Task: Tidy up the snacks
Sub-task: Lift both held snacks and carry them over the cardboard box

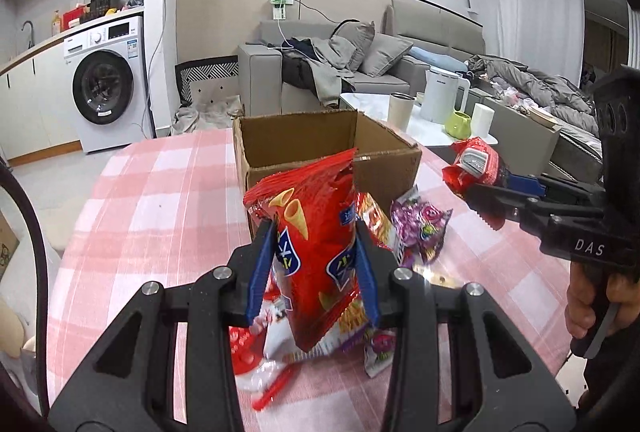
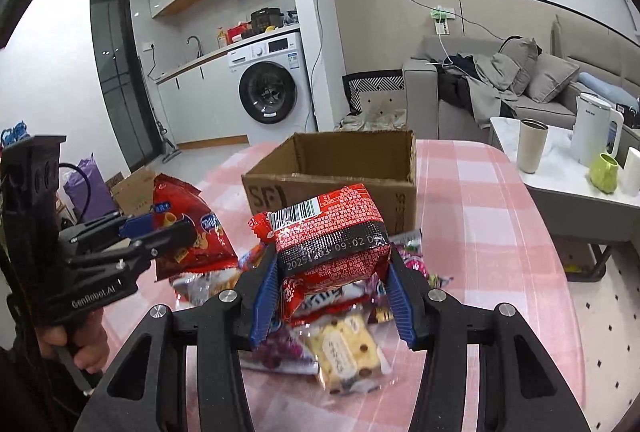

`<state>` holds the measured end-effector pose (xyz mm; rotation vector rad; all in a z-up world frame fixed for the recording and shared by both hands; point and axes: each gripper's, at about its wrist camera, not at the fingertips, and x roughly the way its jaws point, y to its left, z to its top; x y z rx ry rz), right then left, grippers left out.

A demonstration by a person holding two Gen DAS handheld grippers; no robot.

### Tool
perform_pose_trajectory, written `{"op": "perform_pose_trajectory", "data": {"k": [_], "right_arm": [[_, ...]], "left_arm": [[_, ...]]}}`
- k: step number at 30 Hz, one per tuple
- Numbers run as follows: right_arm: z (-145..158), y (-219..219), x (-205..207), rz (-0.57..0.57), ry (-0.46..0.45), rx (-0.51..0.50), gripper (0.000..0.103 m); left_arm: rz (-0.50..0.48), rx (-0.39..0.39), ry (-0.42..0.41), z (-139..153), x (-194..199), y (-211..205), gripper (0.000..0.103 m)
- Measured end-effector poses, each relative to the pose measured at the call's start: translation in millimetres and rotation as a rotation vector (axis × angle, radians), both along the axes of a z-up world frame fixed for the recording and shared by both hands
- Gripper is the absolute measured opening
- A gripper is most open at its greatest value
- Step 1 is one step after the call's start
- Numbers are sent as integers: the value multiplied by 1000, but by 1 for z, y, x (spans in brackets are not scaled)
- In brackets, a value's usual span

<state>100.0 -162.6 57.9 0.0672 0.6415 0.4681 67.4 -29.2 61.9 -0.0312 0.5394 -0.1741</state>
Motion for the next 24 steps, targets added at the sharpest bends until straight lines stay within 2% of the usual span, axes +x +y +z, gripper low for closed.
{"op": "perform_pose_trajectory", "data": {"k": [10,24], "right_arm": [[10,4,31,-20,-11,20,50],[3,16,75,-45,3,26,50]], "left_arm": [[38,18,-29,13,35,-3,35],[67,4,-39,13,85,0,35]]}}
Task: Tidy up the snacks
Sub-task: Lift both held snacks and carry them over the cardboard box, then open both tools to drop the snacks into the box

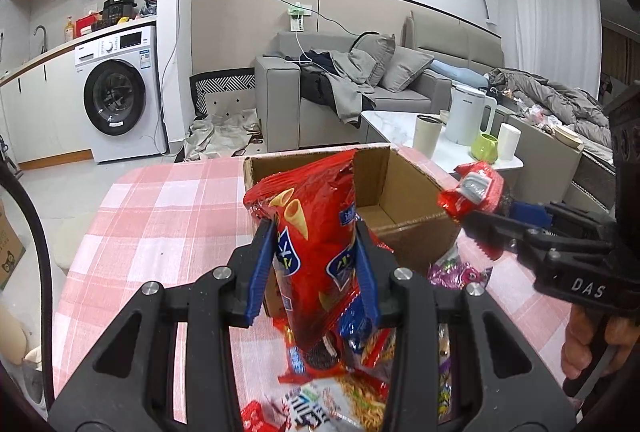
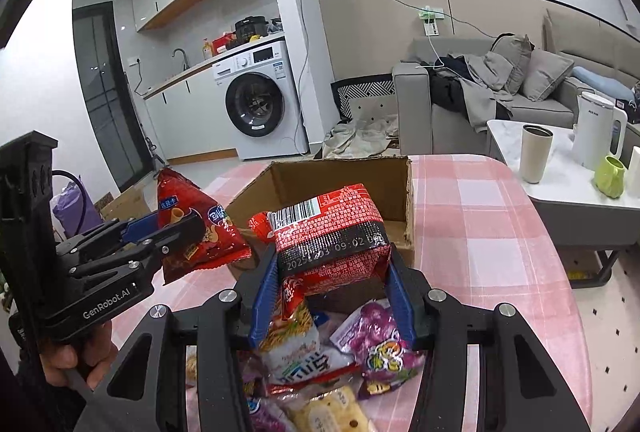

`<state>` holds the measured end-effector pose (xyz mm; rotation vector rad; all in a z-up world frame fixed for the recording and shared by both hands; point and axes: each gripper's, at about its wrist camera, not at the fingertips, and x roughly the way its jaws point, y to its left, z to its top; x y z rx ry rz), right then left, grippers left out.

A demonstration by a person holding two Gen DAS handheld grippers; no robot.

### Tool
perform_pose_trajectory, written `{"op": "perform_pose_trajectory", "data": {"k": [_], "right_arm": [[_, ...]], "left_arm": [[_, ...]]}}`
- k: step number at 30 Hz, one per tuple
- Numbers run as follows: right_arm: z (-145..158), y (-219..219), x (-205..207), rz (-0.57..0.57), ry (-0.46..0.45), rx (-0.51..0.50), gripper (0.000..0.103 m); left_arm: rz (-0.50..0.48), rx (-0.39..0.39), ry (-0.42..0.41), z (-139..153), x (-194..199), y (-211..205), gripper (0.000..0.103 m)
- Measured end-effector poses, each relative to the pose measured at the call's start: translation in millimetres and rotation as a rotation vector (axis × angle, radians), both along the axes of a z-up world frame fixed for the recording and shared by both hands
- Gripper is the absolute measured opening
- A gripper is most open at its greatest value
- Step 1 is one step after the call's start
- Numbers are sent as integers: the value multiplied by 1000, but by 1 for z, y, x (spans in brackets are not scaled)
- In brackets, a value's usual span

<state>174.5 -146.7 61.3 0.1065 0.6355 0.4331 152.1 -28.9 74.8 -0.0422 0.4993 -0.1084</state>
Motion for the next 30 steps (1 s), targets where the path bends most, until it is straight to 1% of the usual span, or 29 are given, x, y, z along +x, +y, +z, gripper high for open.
{"op": "perform_pose_trajectory", "data": {"k": [8,15,19,26,28,29,30], "right_arm": [[-6,8,25,-12,13,7,50],[-13,17,41,-24,27,0,50],[-18,21,51,-32,36,-13,50],[-25,27,55,-43,59,-5,50],[-24,26,55,-34,57,-1,54],[-23,25,53,-35,55,-3,57],[-22,24,51,-35,49,-4,59]], "left_arm": [[17,-17,-17,3,23,5,35],[40,-5,-23,-2,50,3,35],[54,10,-23,-9,62,2,36],[58,68,-6,-16,73,-1,35],[60,79,-4,-16,72,-3,36],[58,83,2,-16,72,-3,41],[51,82,4,-15,71,-3,52]]}}
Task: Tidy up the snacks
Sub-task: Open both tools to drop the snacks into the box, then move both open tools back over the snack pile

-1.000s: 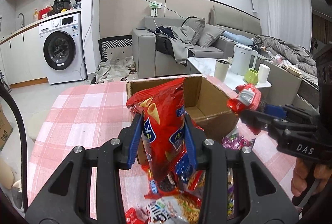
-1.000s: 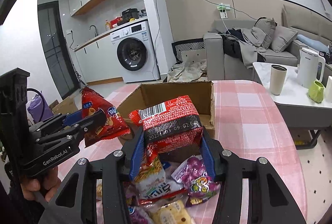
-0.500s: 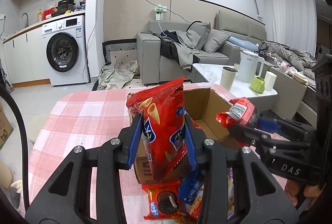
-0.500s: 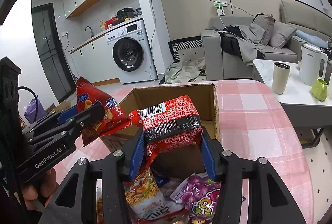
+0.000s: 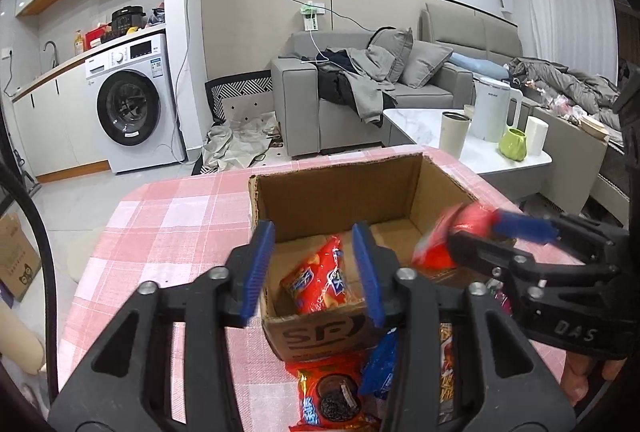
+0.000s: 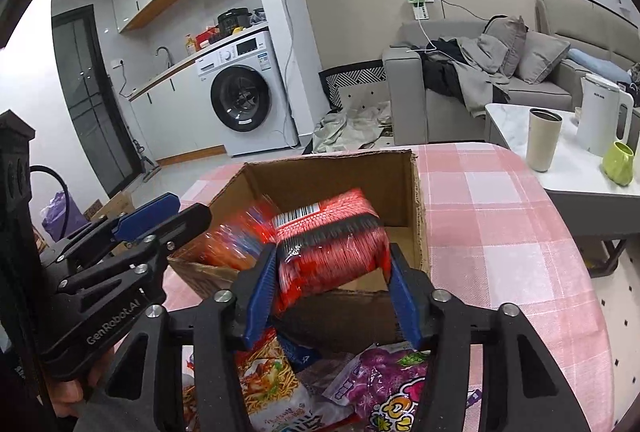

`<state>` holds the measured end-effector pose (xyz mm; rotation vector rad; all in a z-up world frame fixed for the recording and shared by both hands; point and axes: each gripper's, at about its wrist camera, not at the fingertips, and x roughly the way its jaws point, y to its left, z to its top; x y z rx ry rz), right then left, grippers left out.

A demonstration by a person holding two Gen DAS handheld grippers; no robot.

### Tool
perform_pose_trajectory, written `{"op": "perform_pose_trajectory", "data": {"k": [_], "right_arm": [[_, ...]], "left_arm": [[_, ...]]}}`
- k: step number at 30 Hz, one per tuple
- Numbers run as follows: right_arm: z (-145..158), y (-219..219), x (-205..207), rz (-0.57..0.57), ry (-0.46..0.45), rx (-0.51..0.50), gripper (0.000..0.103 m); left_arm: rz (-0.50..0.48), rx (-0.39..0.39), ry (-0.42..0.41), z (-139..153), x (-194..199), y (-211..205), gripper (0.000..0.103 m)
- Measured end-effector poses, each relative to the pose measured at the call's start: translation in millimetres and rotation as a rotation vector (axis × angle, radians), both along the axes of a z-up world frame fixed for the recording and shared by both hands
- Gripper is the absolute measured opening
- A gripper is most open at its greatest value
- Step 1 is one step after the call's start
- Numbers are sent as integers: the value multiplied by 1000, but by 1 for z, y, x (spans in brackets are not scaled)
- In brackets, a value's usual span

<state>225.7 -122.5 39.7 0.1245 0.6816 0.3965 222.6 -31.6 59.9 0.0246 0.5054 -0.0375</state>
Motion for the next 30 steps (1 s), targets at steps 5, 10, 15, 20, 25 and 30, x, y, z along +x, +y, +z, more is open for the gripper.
{"op": "perform_pose_trajectory", "data": {"k": [5,10,15,20,25,30], "right_arm": [[11,-9,-20,3,-53,-14,93],[15,-25,-44,0,-50,-20,103],[13,-38,-68,5,-30,-68,103],[5,-47,-91,12,-6,-90,103],[-9,-52,-105,27,26,-102,103],[-18,-58,-108,37,61,-108,103]], "left_arm": [[-8,-36,-27,6,-18,10,93],[-26,-76,-38,7,-51,25,102],[-2,-66,-26,1,-84,37,102],[0,-53,-7,-10,-113,40,102],[-12,-14,9,-19,-132,34,102],[-13,-39,52,-31,-135,35,102]]}}
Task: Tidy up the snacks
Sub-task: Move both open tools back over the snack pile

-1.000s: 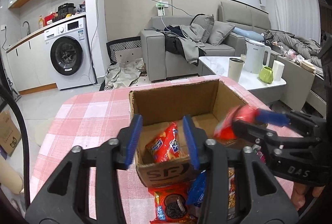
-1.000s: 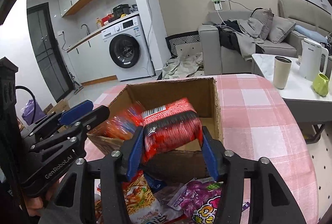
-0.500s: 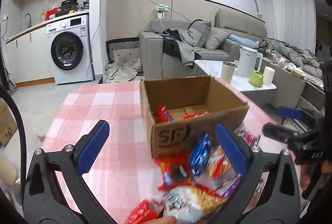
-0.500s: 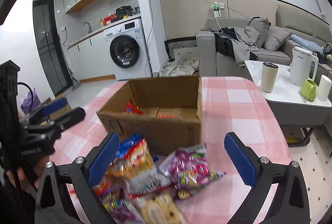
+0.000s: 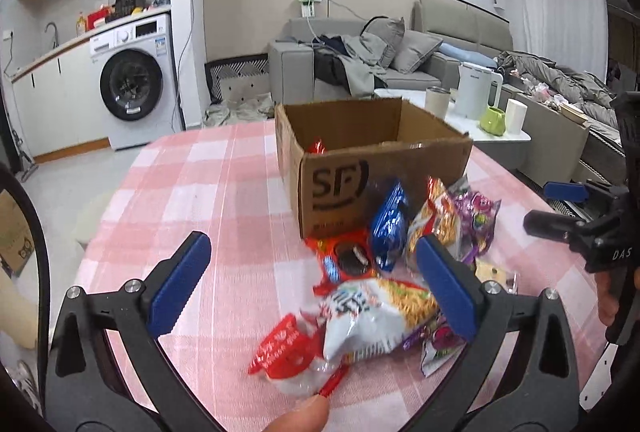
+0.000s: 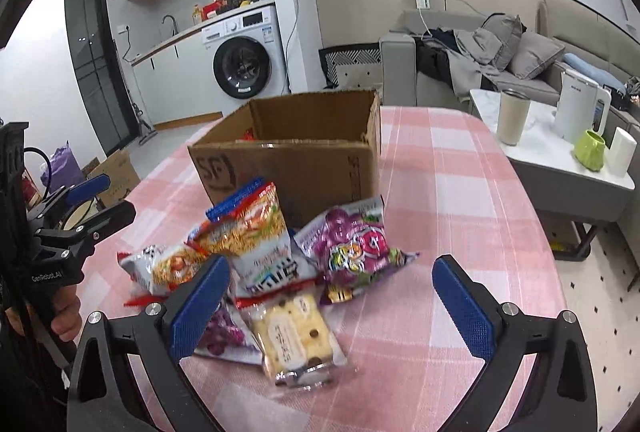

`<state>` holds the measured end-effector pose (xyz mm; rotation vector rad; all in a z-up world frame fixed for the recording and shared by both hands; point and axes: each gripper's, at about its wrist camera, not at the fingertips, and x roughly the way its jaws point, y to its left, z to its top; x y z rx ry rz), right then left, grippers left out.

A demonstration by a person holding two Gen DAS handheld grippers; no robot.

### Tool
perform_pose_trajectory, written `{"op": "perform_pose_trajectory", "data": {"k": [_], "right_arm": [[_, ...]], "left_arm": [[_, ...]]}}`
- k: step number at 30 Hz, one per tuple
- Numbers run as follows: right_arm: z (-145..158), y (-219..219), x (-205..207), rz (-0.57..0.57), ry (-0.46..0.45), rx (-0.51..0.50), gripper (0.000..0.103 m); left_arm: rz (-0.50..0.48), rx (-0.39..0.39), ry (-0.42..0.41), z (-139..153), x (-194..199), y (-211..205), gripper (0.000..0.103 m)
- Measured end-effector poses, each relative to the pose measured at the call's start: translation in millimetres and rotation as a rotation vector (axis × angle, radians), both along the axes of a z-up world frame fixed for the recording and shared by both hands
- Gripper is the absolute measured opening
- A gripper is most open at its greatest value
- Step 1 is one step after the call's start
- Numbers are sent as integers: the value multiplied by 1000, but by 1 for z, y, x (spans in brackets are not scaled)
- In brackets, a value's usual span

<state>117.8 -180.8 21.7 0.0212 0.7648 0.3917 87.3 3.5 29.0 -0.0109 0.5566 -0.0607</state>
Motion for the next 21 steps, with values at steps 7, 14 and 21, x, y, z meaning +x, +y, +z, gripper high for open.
{"op": "perform_pose_trajectory", "data": {"k": [7,14,21], "right_arm": [[-17,0,-3,40,62,-55,103],[-35,5,1,64,110,-96,103],[-53,10,5,79,151,-129,103]], "left_arm": [[-14,1,36,-9,-2,1,102],[-37,3,68,-16,-1,-2,102],[-62,11,85,-22,0,-11,102]]}}
